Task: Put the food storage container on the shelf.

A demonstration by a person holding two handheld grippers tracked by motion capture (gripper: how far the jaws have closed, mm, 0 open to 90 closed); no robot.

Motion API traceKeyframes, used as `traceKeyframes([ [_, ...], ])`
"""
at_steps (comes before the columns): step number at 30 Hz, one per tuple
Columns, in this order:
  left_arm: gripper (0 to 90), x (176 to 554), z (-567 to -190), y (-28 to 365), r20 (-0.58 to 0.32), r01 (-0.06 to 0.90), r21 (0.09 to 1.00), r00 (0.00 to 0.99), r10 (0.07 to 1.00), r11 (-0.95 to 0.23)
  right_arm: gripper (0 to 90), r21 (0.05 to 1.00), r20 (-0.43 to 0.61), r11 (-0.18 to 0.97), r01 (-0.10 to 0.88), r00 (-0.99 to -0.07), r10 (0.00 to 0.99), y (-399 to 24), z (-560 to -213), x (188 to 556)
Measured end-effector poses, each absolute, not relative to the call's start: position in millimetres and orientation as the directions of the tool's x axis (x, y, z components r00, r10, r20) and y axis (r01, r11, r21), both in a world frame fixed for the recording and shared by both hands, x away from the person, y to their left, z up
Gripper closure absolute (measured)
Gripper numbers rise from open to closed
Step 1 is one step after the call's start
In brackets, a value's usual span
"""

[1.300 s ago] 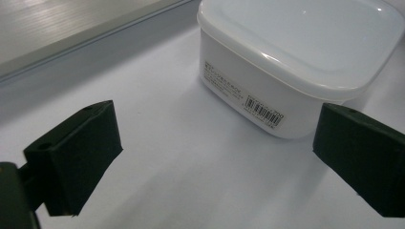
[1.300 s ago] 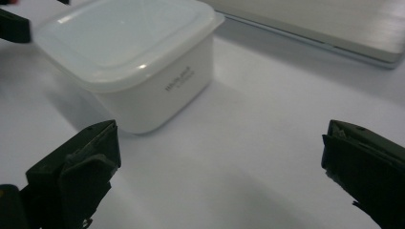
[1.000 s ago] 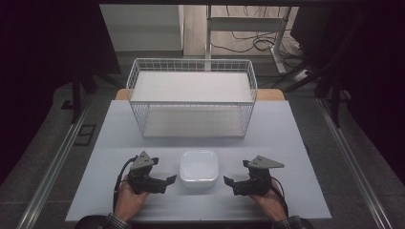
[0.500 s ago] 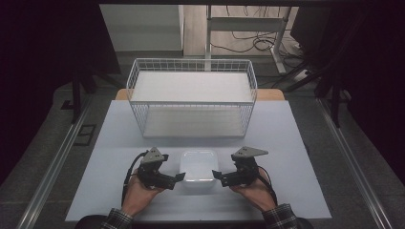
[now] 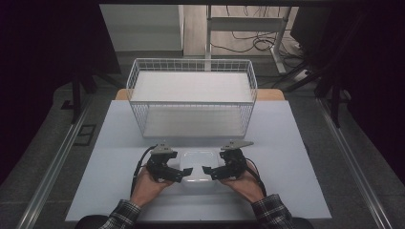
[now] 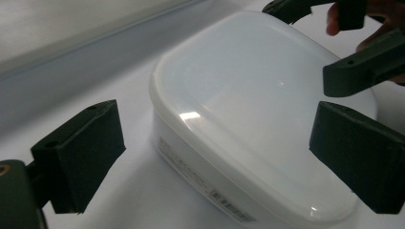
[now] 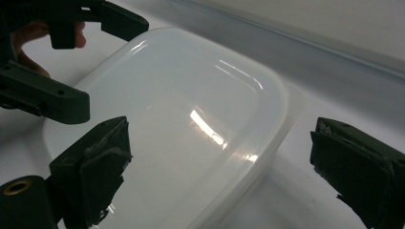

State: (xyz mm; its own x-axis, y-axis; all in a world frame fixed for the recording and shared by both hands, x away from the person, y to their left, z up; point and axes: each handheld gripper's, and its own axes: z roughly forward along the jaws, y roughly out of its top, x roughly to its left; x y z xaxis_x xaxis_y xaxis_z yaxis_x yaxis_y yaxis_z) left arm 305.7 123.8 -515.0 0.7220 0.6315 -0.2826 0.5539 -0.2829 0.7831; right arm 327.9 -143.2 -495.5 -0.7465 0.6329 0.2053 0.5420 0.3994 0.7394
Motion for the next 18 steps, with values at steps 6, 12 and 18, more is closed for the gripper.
traceKeyframes([
  [6,10.8,295,-514,119,-0.328,0.571,0.760,0.749,0.575,-0.310,12.2,0.706,0.286,0.398,0.585,-0.750,0.596,-147,-496,323],
  [12,36.2,279,-507,125,-0.336,0.585,0.756,0.732,0.593,-0.294,15.5,0.701,0.209,0.435,0.565,-0.747,0.632,-148,-488,304],
  [18,55.4,271,-503,133,-0.356,0.606,0.751,0.706,0.612,-0.263,46.8,0.685,0.291,0.326,0.651,-0.656,0.697,-162,-480,293],
])
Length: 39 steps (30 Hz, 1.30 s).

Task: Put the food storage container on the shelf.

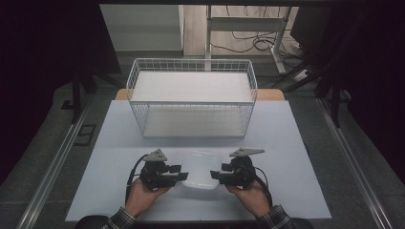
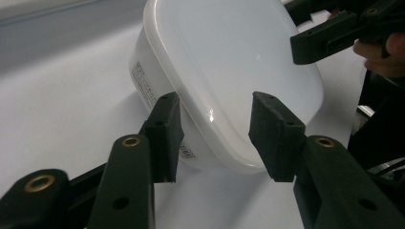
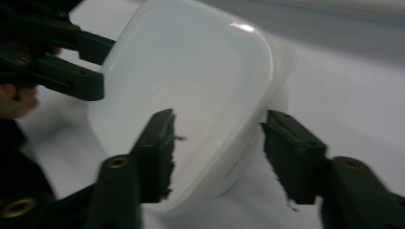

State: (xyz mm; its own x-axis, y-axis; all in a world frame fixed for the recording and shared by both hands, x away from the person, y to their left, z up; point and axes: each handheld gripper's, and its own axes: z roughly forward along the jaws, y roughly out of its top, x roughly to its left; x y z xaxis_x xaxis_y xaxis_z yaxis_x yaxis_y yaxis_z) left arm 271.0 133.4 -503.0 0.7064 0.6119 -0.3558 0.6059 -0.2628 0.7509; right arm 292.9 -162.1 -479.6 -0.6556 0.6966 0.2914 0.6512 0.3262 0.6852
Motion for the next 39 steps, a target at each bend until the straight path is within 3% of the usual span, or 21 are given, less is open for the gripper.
traceKeyframes([
  [1,56.4,271,-503,133,-0.356,0.606,0.751,0.706,0.612,-0.263,46.8,0.685,0.291,0.326,0.651,-0.656,0.697,-162,-480,293],
  [2,57.2,269,-502,134,-0.359,0.610,0.749,0.702,0.615,-0.260,53.2,0.674,0.340,0.296,0.677,-0.640,0.689,-167,-481,289],
  [4,57.8,268,-502,134,-0.369,0.622,0.743,0.689,0.624,-0.247,58.7,0.680,0.332,0.295,0.672,-0.640,0.693,-168,-479,287],
  [8,64.1,268,-503,138,-0.413,0.651,0.734,0.653,0.635,-0.193,64.1,0.693,0.318,0.283,0.663,-0.633,0.705,-168,-477,284],
  [14,68.4,268,-504,141,-0.452,0.674,0.726,0.618,0.643,-0.136,69.7,0.694,0.396,0.192,0.694,-0.590,0.703,-172,-480,286],
  [17,76.3,267,-503,143,-0.441,0.667,0.738,0.598,0.669,-0.109,78.0,0.707,0.405,0.168,0.687,-0.588,0.700,-174,-480,285],
  [39,78.2,286,-488,142,-0.374,0.610,0.788,0.579,0.725,-0.080,77.8,0.782,0.304,0.194,0.593,-0.634,0.711,-164,-469,308],
])
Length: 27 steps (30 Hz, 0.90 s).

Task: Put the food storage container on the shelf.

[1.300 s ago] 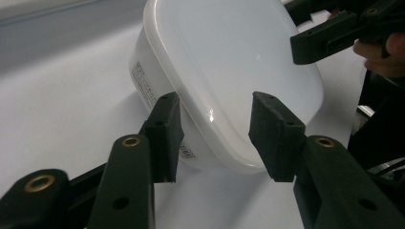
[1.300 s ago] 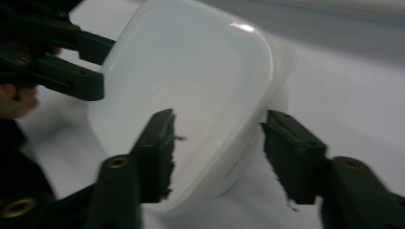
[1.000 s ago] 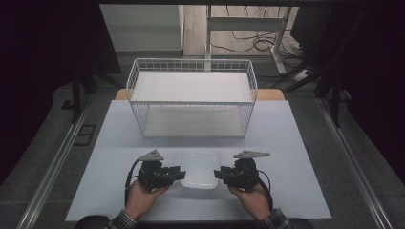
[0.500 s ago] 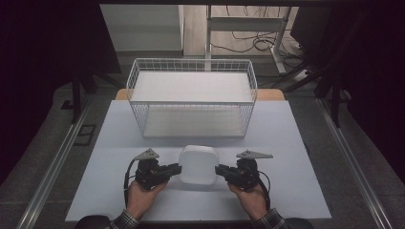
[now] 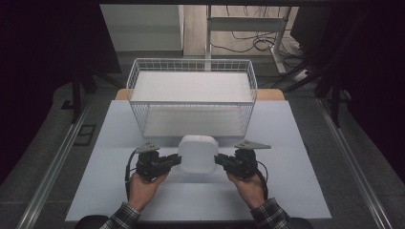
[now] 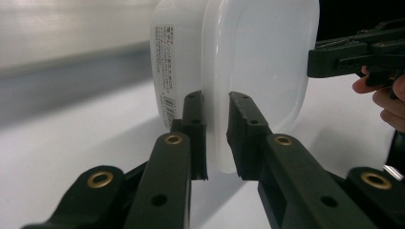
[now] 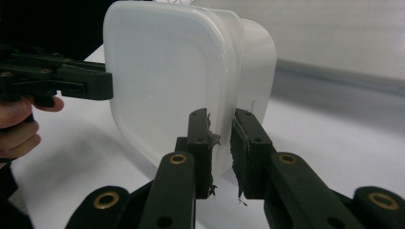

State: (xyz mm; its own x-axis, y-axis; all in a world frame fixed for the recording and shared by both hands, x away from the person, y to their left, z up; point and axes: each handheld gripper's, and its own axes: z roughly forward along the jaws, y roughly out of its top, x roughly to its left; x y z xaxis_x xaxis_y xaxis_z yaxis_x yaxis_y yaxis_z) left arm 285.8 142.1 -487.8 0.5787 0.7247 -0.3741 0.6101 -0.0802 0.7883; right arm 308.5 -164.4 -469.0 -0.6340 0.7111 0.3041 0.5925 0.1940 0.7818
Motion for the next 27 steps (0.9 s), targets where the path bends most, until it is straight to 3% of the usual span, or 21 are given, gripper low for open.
traceKeyframes([
  [18,78.2,333,-482,147,-0.350,0.584,0.811,0.532,0.771,-0.035,76.4,0.812,0.258,0.180,0.555,-0.618,0.743,-145,-463,369],
  [27,78.1,354,-495,150,-0.399,0.612,0.791,0.504,0.766,0.010,76.3,0.810,0.250,0.179,0.559,-0.605,0.756,-138,-469,388],
])
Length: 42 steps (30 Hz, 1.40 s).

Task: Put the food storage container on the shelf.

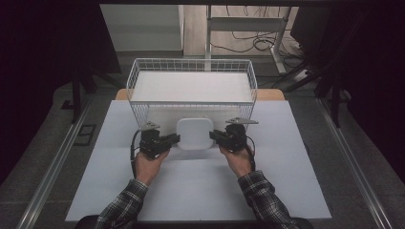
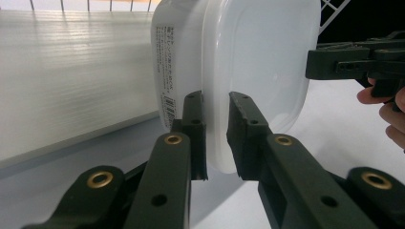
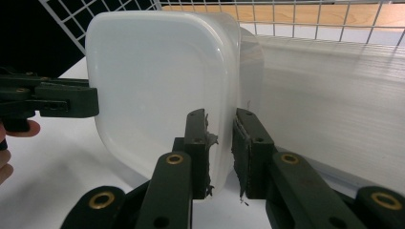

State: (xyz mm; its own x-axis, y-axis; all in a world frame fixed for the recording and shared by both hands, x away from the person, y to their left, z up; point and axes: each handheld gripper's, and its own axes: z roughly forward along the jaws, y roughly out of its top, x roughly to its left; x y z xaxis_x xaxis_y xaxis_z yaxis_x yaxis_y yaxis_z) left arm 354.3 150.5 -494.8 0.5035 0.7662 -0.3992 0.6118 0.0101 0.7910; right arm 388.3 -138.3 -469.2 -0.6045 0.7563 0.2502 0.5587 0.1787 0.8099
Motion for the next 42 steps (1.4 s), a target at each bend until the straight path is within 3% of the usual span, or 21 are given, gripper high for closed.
traceKeyframes([
  [16,77.3,373,-507,151,-0.411,0.632,0.775,0.490,0.769,0.012,75.2,0.808,0.237,0.186,0.559,-0.597,0.767,-135,-477,405],
  [28,70.9,385,-504,149,-0.386,0.604,0.797,0.505,0.772,0.003,68.8,0.826,0.213,0.190,0.530,-0.606,0.766,-134,-479,414],
  [34,68.5,393,-503,150,-0.405,0.612,0.791,0.503,0.764,0.017,68.3,0.844,0.126,0.231,0.483,-0.599,0.791,-127,-475,416],
  [36,68.3,393,-500,146,-0.317,0.559,0.829,0.495,0.809,-0.017,67.9,0.844,0.130,0.228,0.486,-0.598,0.791,-126,-476,419],
  [37,68.9,393,-500,146,-0.317,0.559,0.829,0.495,0.809,-0.017,67.9,0.844,0.130,0.228,0.486,-0.598,0.791,-126,-476,419],
  [38,69.5,394,-495,139,-0.244,0.529,0.846,0.487,0.839,-0.061,68.1,0.852,0.123,0.219,0.475,-0.589,0.799,-124,-478,421],
  [42,70.9,399,-492,134,-0.192,0.512,0.854,0.476,0.858,-0.093,67.6,0.857,0.113,0.215,0.469,-0.577,0.809,-123,-479,425],
])
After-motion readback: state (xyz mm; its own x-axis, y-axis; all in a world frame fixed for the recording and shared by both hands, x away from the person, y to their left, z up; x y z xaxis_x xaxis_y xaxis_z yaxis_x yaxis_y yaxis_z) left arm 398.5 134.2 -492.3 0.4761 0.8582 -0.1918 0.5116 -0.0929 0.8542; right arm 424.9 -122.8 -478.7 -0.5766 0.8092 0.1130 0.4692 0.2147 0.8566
